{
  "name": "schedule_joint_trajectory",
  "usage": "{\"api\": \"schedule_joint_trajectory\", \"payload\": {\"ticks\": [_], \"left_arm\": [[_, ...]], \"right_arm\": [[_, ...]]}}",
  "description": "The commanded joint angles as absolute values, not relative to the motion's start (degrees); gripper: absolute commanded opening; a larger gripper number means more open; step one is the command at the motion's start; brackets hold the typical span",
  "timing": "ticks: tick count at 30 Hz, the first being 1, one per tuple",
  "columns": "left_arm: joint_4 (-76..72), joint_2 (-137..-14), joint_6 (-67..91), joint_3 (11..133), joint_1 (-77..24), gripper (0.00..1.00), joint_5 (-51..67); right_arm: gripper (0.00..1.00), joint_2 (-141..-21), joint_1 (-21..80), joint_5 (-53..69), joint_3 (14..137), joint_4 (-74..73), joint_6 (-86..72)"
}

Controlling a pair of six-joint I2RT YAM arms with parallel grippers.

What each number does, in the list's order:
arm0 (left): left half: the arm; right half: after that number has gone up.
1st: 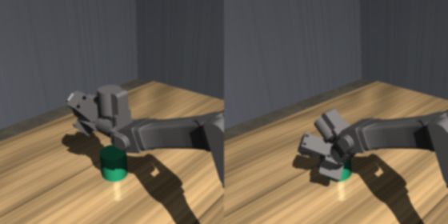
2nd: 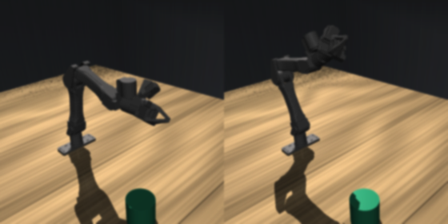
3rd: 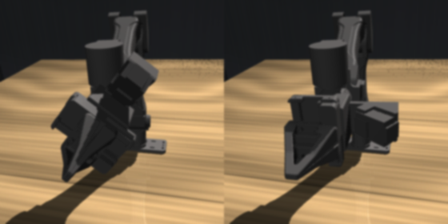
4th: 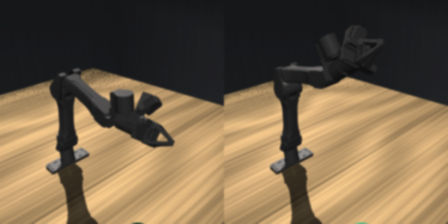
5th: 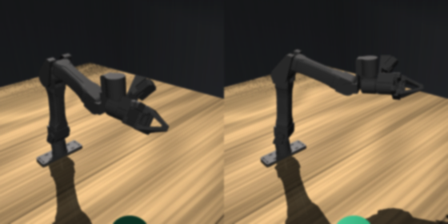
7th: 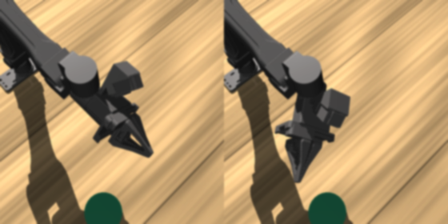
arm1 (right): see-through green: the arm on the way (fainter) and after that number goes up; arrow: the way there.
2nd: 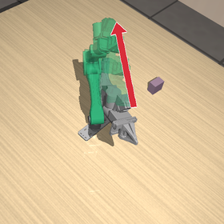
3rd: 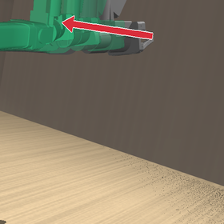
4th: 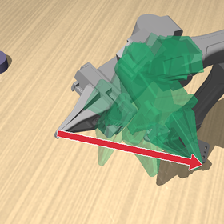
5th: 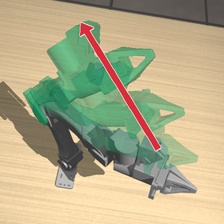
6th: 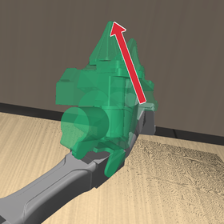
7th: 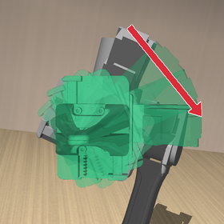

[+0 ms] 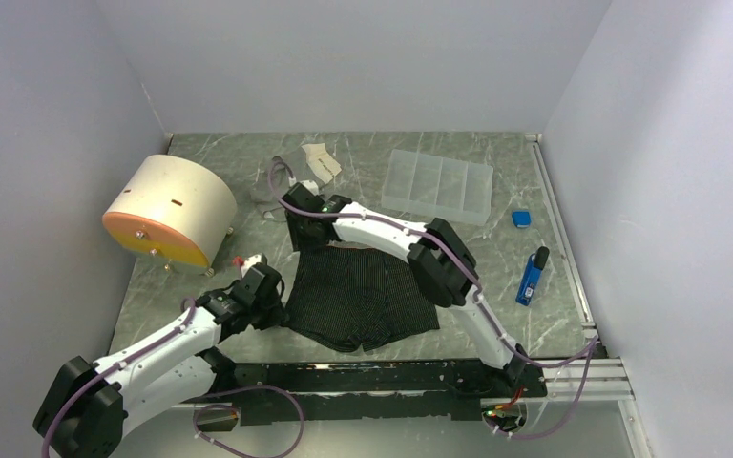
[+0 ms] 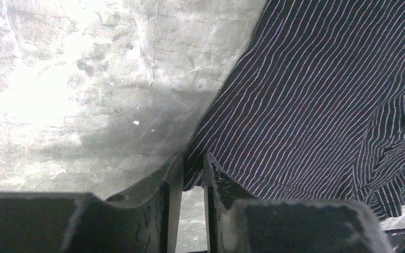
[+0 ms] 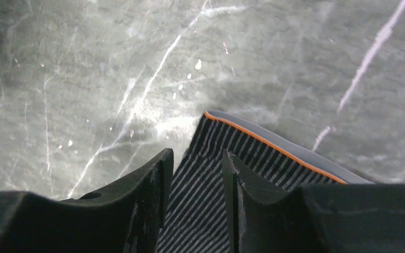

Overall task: Roll the underwear
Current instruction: Fold the underwear at the center of the board.

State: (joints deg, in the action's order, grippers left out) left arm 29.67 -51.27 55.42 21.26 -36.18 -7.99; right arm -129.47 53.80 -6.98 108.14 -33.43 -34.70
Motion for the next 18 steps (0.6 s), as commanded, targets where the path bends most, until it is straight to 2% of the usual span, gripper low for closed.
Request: {"api": "schedule_joint_trajectory", "payload": {"ticks": [1,6,9,11,15,18], "left_arm": [[32.43,-51.49,55.90,20.71,-36.56,0.24,-8.49],[32.48,-50.41,56.14,20.51,-36.56,0.19,-8.35],[32.60,-50.04,56.34,20.48,-36.52,0.19,-8.35],[32.60,-50.00,56.34,20.55,-36.56,0.23,-8.27],[32.61,-50.01,56.42,20.53,-36.64,0.39,-7.97],[32.62,-50.02,56.43,20.49,-36.65,0.45,-7.76]], "right_arm": [[0.42,-133.99,54.63,-10.12,116.59,-37.86,-34.64],[0.42,-137.33,55.16,-12.60,120.72,-39.88,-34.02],[0.41,-139.10,55.42,-14.88,123.37,-42.27,-33.85],[0.41,-139.26,55.55,-15.37,123.29,-41.96,-33.51],[0.41,-140.52,55.66,-15.33,124.00,-42.17,-33.48],[0.40,-142.02,56.26,-16.14,125.38,-43.00,-33.20]]}}
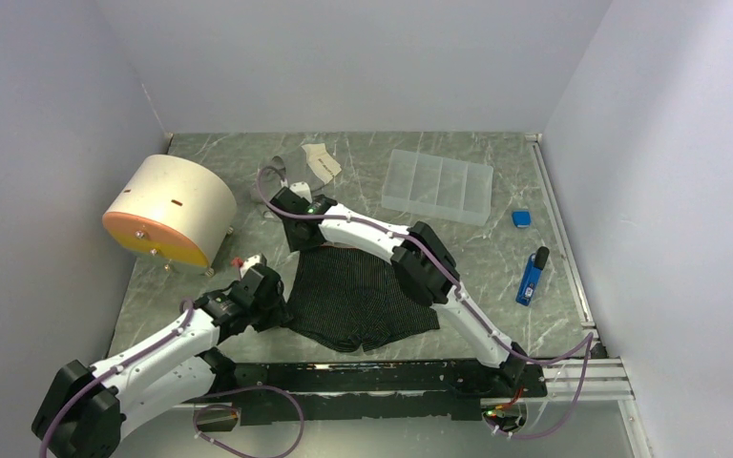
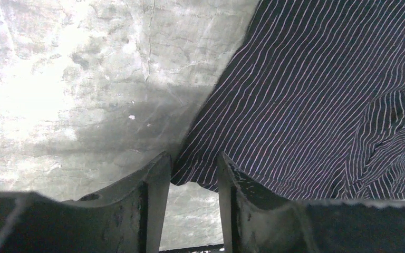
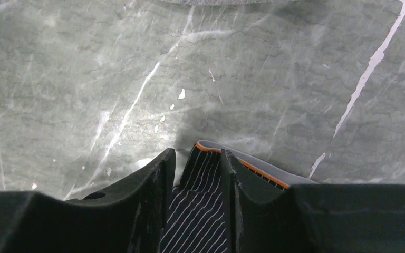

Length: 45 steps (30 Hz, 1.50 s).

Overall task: Roll the underwear
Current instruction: Fold the underwear at the center of the board.

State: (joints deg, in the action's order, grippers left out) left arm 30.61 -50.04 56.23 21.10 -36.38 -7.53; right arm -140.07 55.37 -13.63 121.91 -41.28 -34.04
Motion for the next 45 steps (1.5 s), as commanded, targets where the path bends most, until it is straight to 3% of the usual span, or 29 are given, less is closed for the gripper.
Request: {"api": "schedule_joint_trajectory", "payload": {"ticks": [1,8,15,18,24,29,37,45], "left_arm": [[32.67,-50.01,56.50,20.50,-36.69,0.45,-7.66],[33.97,-50.03,58.59,19.70,-39.38,0.46,-8.71],[34.63,-51.31,59.02,20.11,-40.30,0.33,-9.95],[34.79,-51.46,58.88,20.54,-40.26,0.19,-10.59],[35.12,-50.03,58.52,21.80,-40.33,0.05,-11.92],[36.31,-48.06,57.93,24.49,-40.34,0.05,-13.51],[37.70,-45.96,56.19,27.69,-40.29,0.05,-12.77],[29.89,-44.10,48.95,30.42,-40.34,0.05,-3.48]], "right_arm": [[0.40,-142.50,56.33,-16.35,125.82,-43.20,-33.14],[0.34,-144.24,57.35,-20.93,127.12,-45.02,-33.00],[0.28,-143.48,57.73,-21.24,127.11,-44.18,-32.04],[0.24,-143.83,57.74,-20.29,128.05,-44.34,-31.53],[0.14,-142.72,57.74,-18.06,129.40,-44.12,-31.17],[0.03,-140.91,57.50,-16.71,130.05,-44.32,-30.98],[0.00,-137.05,55.85,-10.89,128.39,-42.78,-31.38],[0.00,-124.67,50.67,3.70,110.11,-29.74,-33.47]]}}
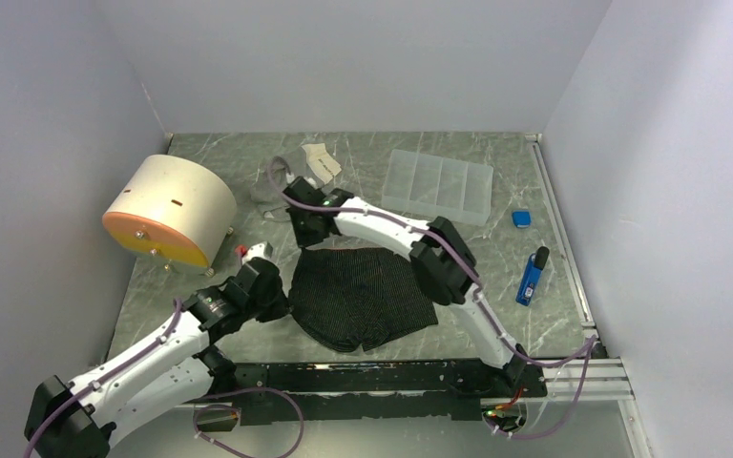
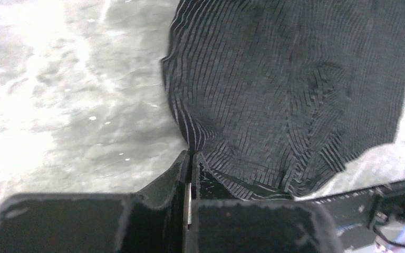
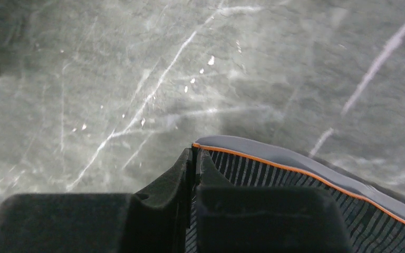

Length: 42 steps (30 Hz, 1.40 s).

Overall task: Roll the underwear
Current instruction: Fold the underwear at the center of the board.

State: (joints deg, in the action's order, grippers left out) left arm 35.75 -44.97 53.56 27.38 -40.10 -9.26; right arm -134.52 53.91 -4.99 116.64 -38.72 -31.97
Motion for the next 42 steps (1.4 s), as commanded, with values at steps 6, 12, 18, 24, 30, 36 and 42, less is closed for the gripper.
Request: {"api": "schedule_joint_trajectory", "payload": {"ticks": [6,12,18,24,30,36,42], "left_arm": [[23.94,-46.69,47.02,33.07,-41.14,0.05,4.18],[16.15,-54.31,47.35,38.03,-46.26,0.05,9.15],[9.24,-64.85,49.83,44.46,-56.07,0.05,8.18],[6.66,-77.22,49.94,53.57,-60.84,0.05,8.38],[7.77,-86.90,48.79,60.82,-62.29,0.05,8.14],[8.66,-93.59,47.80,66.41,-62.74,0.05,9.27],[11.05,-98.59,46.27,69.67,-62.78,0.05,7.58]], "right_arm": [[0.00,-113.60,43.45,15.08,91.54,-16.62,-36.60],[0.00,-104.49,35.96,21.92,77.55,-10.52,-36.73],[0.00,-98.61,27.96,28.82,66.55,-6.01,-35.49],[0.00,-97.26,22.15,30.52,63.35,-8.74,-30.92],[0.01,-98.85,17.16,33.60,61.55,-9.16,-28.45],[0.02,-100.58,15.09,30.77,61.78,-11.71,-26.15],[0.07,-104.32,14.68,27.79,62.88,-13.33,-24.74]]}}
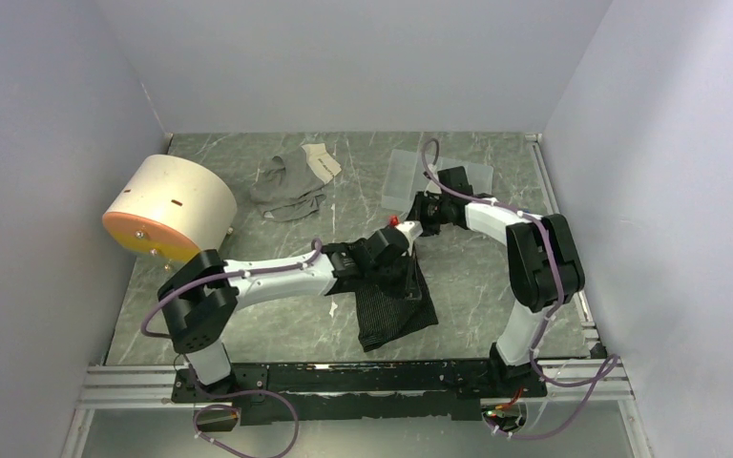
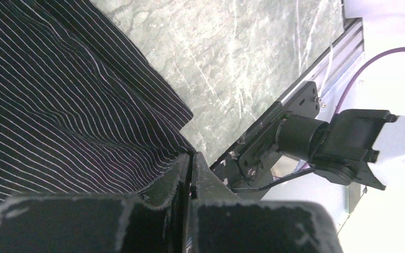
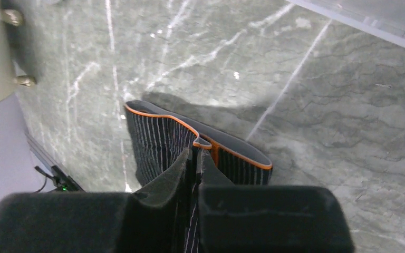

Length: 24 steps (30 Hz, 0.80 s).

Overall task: Roll the underwear
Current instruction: Fold the underwear at the center of the board.

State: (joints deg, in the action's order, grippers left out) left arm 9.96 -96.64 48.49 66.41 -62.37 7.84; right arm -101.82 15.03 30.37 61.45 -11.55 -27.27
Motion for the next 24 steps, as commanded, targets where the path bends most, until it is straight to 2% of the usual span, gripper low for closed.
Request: {"api": "schedule_joint_trajectory", "payload": {"ticks": [1,4,5,6,8,10,13,17,19,24], "left_arm": [[10.48,-99.32,46.16,70.00,-62.77,0.05,7.87],[9.18,-101.53,45.81,71.37,-62.78,0.05,9.17],[9.60,-102.42,45.31,72.08,-62.77,0.10,9.33],[10.13,-103.12,44.82,72.77,-62.76,0.25,9.51],[10.06,-102.95,44.24,72.71,-62.78,0.39,9.59],[9.60,-100.79,44.18,71.48,-62.76,0.58,8.25],[8.37,-96.14,43.63,69.08,-62.75,0.72,6.13],[11.31,-88.00,42.99,64.22,-62.62,0.80,1.22],[13.89,-83.43,43.38,59.76,-62.39,0.86,-2.31],[18.77,-72.94,46.80,47.84,-58.74,0.93,-7.30]], "right_arm": [[0.10,-104.73,14.68,26.49,63.19,-13.81,-24.31],[0.21,-105.39,14.26,24.41,65.09,-15.61,-23.09],[0.24,-105.40,14.16,23.51,65.91,-17.06,-22.83],[0.26,-105.05,14.15,22.23,66.39,-18.04,-22.77],[0.39,-103.42,14.13,20.38,66.59,-19.13,-22.63],[0.47,-100.76,14.07,17.29,66.08,-20.06,-22.52],[0.53,-96.67,13.81,14.48,64.49,-21.03,-22.30],[0.54,-93.38,13.71,15.23,62.59,-23.25,-22.79],[0.56,-90.62,13.71,16.42,58.62,-22.95,-23.44],[0.62,-82.33,13.79,15.99,48.90,-23.10,-25.35]]}}
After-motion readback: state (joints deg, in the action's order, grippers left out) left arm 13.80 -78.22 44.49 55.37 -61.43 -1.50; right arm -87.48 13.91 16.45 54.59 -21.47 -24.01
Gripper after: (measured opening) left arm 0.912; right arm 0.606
